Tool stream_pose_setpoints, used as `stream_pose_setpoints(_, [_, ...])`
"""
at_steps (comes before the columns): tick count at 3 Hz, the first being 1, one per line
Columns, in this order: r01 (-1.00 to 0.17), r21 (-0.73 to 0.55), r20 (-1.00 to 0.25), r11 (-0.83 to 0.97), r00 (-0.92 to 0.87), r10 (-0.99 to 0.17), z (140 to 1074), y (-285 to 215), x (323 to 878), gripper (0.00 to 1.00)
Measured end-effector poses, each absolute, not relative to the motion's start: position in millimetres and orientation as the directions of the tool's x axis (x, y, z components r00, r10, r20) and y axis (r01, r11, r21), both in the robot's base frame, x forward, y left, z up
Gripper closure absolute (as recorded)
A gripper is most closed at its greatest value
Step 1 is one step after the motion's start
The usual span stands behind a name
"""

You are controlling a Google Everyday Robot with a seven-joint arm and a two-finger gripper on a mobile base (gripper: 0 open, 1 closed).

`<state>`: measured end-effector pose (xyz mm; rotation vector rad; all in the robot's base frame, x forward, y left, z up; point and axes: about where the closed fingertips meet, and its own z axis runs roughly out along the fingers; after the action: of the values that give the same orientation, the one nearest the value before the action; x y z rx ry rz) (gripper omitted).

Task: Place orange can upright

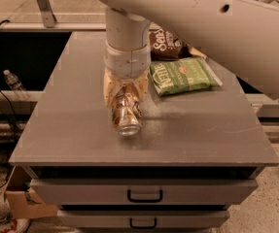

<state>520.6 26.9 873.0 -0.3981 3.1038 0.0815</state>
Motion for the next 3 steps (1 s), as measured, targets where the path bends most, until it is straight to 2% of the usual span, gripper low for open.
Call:
stream_pose_setpoints(1, [-0.402, 0.025, -0.166, 0.915, -0.905, -0.392, 897, 24, 525, 1.0])
stream_pose_setpoints(2, [-0.518, 0.056, -0.313, 0.853, -0.821, -0.478, 911, 21, 531, 1.0])
stream_pose_setpoints(3, [-0.601, 0.136, -0.465, 0.788, -0.741, -0.484, 921, 16, 538, 1.0])
